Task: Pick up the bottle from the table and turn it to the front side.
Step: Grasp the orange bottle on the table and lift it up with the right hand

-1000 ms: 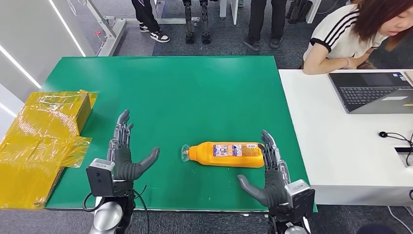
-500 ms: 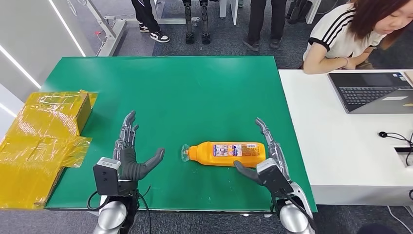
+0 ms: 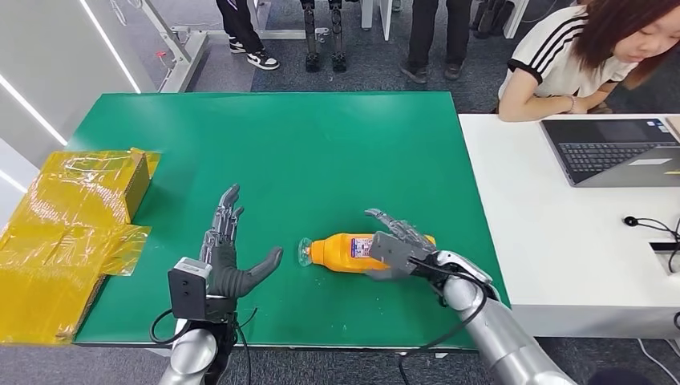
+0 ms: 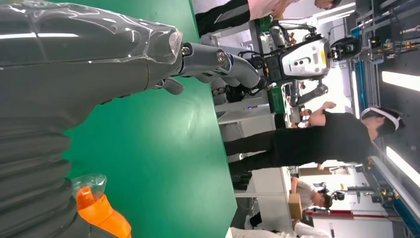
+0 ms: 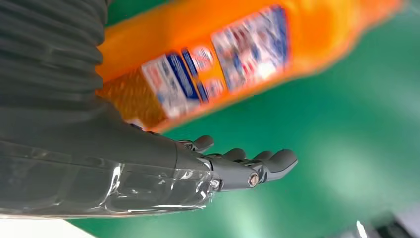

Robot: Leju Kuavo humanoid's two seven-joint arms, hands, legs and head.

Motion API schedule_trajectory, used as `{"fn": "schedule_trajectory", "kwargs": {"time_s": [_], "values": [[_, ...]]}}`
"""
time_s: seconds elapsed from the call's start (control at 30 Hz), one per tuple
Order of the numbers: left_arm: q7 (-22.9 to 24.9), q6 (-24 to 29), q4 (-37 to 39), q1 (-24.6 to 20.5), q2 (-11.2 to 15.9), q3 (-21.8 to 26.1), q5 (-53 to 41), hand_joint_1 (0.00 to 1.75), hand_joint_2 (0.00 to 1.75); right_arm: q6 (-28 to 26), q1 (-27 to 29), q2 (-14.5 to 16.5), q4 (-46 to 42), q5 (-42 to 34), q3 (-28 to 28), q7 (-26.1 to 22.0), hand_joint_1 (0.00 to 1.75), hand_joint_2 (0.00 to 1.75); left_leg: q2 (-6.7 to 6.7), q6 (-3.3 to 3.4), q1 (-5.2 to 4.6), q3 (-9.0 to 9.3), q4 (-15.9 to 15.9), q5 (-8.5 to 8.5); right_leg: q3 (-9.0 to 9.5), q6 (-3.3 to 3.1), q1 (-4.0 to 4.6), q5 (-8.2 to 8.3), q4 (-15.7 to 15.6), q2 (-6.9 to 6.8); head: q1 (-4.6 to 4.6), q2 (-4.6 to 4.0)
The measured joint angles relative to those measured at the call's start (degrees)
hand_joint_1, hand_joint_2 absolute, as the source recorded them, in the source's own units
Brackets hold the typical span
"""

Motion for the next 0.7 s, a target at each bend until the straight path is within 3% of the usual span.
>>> {"fn": "schedule_trajectory", "kwargs": {"time_s": [0.17, 0.37, 0.6, 0.7], "values": [[0.04, -0.83, 1.60, -1.27, 0.15, -0.37, 1.20, 0.00, 1.75, 5.06, -7.65, -0.25, 8.65, 3.08, 7.20, 1.01, 0.00, 1.75, 0.02, 0.00, 0.00, 0.09, 0.01, 0.00, 0.07, 0.00, 0.00, 0.00, -0.02, 0.02, 0.01, 0.00], [2.25, -4.67, 2.77, -2.67, 0.16, -0.35, 5.66, 0.00, 1.75, 16.18, -16.93, -0.34, 15.87, 5.28, 15.98, 3.29, 0.00, 1.75, 0.01, 0.08, -0.01, 0.14, 0.03, 0.06, 0.15, 0.02, -0.01, 0.06, -0.01, -0.01, 0.01, 0.00], [2.74, -5.84, 3.05, -2.84, 0.16, -0.35, 6.75, 0.00, 1.75, 18.40, -19.35, -0.73, 17.38, 5.21, 19.31, 4.33, 0.00, 1.75, -0.01, 0.09, -0.02, 0.13, 0.03, 0.07, 0.15, 0.02, -0.01, 0.07, -0.01, -0.02, -0.01, 0.00], [3.15, -7.74, 3.25, -2.79, 0.15, -0.20, 8.70, 0.00, 1.75, 21.65, -24.34, -2.34, 18.51, 3.60, 26.50, 6.56, 0.00, 1.75, -0.01, 0.09, -0.02, 0.12, 0.03, 0.06, 0.13, 0.02, -0.01, 0.07, -0.02, -0.01, 0.00, 0.00]]}}
